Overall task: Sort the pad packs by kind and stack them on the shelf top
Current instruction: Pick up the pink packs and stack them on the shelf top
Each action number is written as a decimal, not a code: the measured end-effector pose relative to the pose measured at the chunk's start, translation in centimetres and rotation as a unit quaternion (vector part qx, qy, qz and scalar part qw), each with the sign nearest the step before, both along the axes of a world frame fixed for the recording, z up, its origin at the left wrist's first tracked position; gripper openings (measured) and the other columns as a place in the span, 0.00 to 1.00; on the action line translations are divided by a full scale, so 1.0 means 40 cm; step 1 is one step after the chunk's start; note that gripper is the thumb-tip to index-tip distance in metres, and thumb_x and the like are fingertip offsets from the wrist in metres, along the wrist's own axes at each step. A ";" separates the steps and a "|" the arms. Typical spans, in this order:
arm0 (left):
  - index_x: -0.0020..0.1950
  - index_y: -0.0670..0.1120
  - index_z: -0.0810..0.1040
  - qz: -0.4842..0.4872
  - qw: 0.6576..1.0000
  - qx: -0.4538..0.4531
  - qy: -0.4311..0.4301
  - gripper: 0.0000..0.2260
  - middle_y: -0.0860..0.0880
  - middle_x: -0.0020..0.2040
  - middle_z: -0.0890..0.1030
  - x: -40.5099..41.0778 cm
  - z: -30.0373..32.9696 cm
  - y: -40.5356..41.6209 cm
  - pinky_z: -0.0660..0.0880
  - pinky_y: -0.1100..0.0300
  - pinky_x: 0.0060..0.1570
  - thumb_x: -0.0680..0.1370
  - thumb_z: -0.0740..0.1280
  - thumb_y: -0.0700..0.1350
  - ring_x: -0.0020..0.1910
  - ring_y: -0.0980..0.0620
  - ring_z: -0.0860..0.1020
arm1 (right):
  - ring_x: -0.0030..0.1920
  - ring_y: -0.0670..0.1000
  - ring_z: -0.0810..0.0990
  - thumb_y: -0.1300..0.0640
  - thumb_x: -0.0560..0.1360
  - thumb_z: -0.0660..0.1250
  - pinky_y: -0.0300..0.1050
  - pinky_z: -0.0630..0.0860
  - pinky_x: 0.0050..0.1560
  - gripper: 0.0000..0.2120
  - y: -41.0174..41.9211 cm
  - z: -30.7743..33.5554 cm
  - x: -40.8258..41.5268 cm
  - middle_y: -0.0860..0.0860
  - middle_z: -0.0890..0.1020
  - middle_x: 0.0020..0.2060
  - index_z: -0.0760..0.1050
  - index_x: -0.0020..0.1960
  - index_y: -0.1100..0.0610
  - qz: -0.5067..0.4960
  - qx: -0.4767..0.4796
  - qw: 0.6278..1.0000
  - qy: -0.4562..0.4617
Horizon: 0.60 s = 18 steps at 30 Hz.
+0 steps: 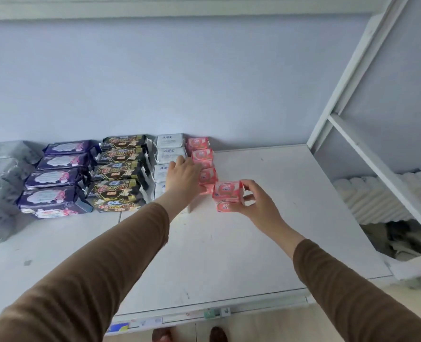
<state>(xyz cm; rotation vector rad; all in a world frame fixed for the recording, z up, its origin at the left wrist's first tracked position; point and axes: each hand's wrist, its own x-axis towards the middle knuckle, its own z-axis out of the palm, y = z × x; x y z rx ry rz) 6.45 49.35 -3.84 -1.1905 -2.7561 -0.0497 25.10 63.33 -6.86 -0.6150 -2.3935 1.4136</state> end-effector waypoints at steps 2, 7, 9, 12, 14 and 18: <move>0.59 0.53 0.75 -0.005 1.000 -0.024 0.005 0.21 0.50 0.57 0.77 -0.039 -0.011 0.021 0.66 0.51 0.57 0.70 0.71 0.60 0.60 0.46 0.70 | 0.53 0.41 0.78 0.40 0.65 0.79 0.37 0.71 0.47 0.28 0.010 -0.022 -0.036 0.37 0.79 0.55 0.71 0.61 0.40 0.008 0.006 1.000 -0.008; 0.59 0.53 0.74 -0.018 0.999 -0.048 0.001 0.21 0.53 0.54 0.77 -0.106 -0.038 0.077 0.65 0.51 0.55 0.70 0.71 0.59 0.58 0.47 0.70 | 0.51 0.45 0.77 0.46 0.67 0.78 0.37 0.70 0.46 0.28 0.025 -0.069 -0.105 0.40 0.78 0.54 0.70 0.62 0.44 0.028 0.008 0.999 -0.035; 0.60 0.53 0.71 -0.016 0.999 -0.049 0.005 0.21 0.53 0.53 0.78 -0.126 -0.048 0.093 0.64 0.51 0.54 0.70 0.71 0.56 0.56 0.47 0.70 | 0.47 0.42 0.78 0.45 0.66 0.78 0.36 0.72 0.44 0.28 0.029 -0.079 -0.129 0.38 0.78 0.53 0.70 0.62 0.44 0.032 -0.003 0.999 -0.038; 0.61 0.52 0.67 -0.009 0.998 -0.056 -0.004 0.24 0.53 0.51 0.79 -0.147 -0.054 0.104 0.63 0.51 0.52 0.70 0.71 0.57 0.56 0.46 0.71 | 0.47 0.43 0.79 0.46 0.67 0.78 0.40 0.76 0.46 0.28 0.034 -0.096 -0.168 0.40 0.78 0.54 0.70 0.63 0.44 0.052 -0.002 0.997 -0.052; 0.63 0.53 0.67 -0.017 0.997 -0.073 0.002 0.24 0.52 0.51 0.78 -0.156 -0.056 0.106 0.63 0.51 0.53 0.71 0.70 0.59 0.56 0.46 0.71 | 0.47 0.42 0.80 0.45 0.67 0.78 0.38 0.77 0.46 0.29 0.031 -0.107 -0.188 0.39 0.78 0.53 0.69 0.64 0.43 0.060 0.004 0.996 -0.064; 0.61 0.54 0.72 -0.044 0.995 -0.092 -0.003 0.22 0.52 0.52 0.79 -0.175 -0.038 0.109 0.64 0.49 0.58 0.73 0.67 0.65 0.59 0.46 0.71 | 0.45 0.42 0.82 0.48 0.68 0.78 0.42 0.80 0.47 0.30 0.028 -0.127 -0.217 0.39 0.77 0.54 0.65 0.63 0.46 0.069 -0.001 0.994 -0.079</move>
